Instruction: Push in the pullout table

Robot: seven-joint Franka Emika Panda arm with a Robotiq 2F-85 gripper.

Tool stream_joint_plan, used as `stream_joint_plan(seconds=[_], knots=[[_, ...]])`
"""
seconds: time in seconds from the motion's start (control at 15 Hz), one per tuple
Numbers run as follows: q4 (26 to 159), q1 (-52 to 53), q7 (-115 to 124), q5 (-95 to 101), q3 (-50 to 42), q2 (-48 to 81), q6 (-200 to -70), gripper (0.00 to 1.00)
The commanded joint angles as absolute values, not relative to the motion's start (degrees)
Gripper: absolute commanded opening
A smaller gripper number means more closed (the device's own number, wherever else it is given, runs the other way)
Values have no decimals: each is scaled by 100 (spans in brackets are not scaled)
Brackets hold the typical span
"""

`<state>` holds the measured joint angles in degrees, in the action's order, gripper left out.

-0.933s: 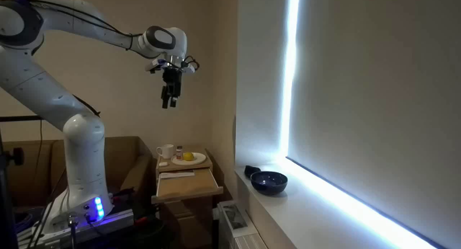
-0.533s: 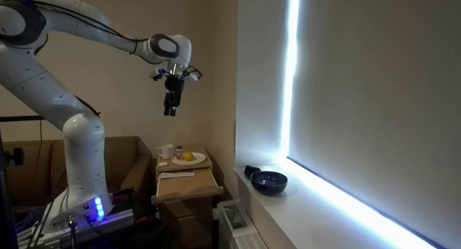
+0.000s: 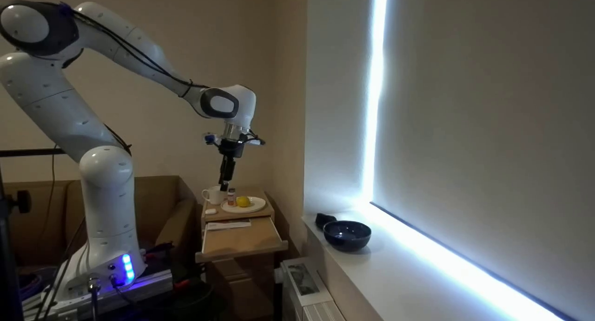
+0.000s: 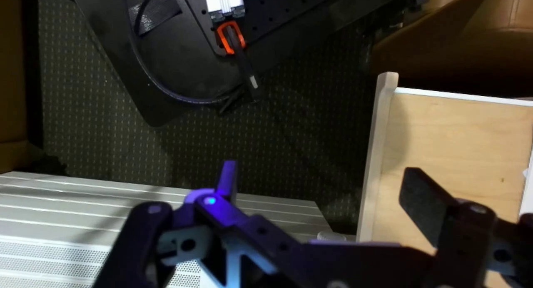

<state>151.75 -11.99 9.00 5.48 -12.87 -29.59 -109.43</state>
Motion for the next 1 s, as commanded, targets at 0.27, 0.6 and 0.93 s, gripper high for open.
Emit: stream_joint_plan(seconds=[0.27,0.6,0.93], knots=[[15124,-1321,846,490,-1119,-2982,-10918,100],[15401,-1351,1921,-143,-1188,-1536,-13015,100],[15607,-1315,2299,-779,-1235,32,-15275,100]])
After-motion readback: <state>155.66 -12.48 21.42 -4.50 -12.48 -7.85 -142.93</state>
